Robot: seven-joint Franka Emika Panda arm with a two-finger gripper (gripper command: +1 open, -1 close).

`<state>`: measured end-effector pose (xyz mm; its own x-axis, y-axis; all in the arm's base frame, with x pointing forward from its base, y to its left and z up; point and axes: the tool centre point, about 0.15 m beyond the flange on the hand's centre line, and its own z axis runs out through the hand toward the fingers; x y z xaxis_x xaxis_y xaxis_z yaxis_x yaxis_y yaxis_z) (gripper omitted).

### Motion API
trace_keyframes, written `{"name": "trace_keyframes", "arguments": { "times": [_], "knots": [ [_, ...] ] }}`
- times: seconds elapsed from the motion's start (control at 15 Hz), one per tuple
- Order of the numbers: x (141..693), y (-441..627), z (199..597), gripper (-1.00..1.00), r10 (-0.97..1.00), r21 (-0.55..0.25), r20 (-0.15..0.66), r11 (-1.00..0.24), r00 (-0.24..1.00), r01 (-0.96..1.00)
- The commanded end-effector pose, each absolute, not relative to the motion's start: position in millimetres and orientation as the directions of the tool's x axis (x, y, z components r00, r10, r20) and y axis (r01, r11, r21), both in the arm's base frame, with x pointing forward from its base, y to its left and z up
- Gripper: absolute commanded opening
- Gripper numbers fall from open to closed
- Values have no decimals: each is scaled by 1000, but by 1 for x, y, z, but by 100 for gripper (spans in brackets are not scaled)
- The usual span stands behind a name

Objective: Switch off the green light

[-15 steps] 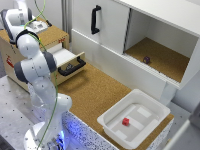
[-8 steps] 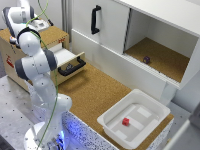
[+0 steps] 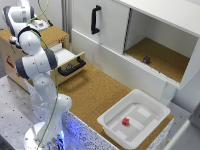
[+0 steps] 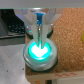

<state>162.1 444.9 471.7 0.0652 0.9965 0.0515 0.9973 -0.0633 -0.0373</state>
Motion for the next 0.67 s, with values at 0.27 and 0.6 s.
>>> {"name": "trace_keyframes", "arguments": {
  "times": [0.27,0.6],
  "knots": [
    [176,461,420,-100,994,-134,-14,-108,107,985],
    [167,446,511,100,991,1,55,-120,120,993]
  ]
}}
